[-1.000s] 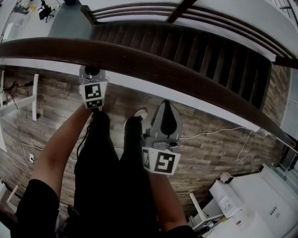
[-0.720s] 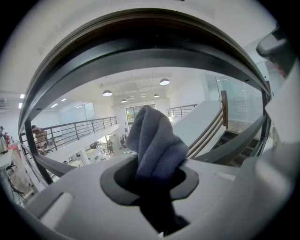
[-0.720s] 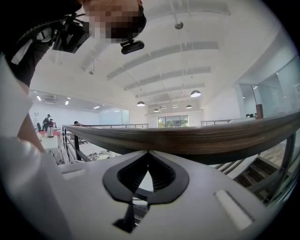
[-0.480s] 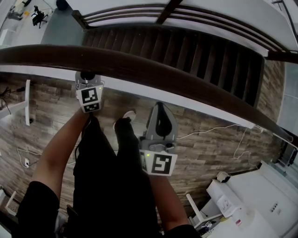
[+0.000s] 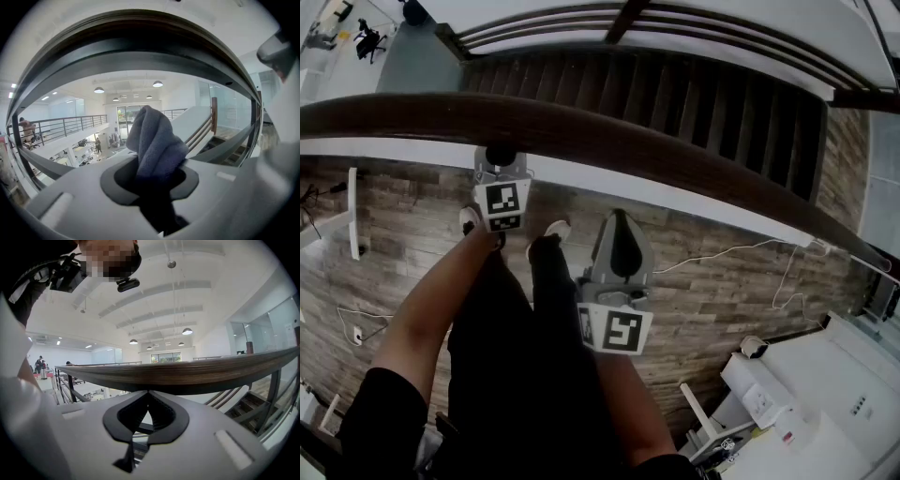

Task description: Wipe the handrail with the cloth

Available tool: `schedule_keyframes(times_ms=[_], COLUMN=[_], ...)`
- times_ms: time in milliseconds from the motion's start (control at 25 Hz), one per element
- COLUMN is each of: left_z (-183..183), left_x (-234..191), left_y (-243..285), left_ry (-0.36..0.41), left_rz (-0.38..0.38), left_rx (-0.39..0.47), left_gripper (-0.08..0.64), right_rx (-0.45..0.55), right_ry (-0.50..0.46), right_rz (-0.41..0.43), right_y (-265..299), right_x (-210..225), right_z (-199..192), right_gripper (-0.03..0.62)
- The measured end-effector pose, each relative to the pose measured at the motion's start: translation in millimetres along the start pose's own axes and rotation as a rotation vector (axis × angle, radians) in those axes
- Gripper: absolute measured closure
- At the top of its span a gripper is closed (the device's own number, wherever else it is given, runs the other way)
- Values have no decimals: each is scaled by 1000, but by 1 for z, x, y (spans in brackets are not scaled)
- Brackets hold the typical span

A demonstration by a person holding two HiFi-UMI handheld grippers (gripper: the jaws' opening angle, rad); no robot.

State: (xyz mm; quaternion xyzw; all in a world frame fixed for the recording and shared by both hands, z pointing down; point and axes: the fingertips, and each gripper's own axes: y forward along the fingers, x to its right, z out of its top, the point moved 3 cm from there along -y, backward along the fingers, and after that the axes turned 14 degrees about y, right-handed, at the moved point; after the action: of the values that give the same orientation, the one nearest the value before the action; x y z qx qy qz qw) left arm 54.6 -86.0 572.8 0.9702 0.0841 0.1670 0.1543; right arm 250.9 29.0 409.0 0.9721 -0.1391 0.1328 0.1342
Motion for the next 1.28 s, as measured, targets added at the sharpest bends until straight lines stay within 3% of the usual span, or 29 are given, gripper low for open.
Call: schedule_keyframes(times_ms=[440,560,720,1080,1200,1280], left_z=[24,26,28,30,39,43], left_x=[68,76,80,98,86,75], left_y=[9,10,11,9,3,-5], left_ry=[28,-26,-24,-44,-105,-93], left_rz=[-148,-151,-143,-191,-188,-179], left_rx=[46,31,31,38,87,120], left_gripper=[469,471,471,471,483,483], right_rx=[23,11,20,-5,-10,-12], right_ry=[22,16,5,-9,-24,-34], right_rz=[-74,-94,-102,-60,-5,30], right_y=[-21,-27,-27,-28,-24,-23], right_x=[14,27,37,33,28,23], right_z=[3,-2,2,-18,-20,-19], right_gripper=[591,591,591,591,591,591])
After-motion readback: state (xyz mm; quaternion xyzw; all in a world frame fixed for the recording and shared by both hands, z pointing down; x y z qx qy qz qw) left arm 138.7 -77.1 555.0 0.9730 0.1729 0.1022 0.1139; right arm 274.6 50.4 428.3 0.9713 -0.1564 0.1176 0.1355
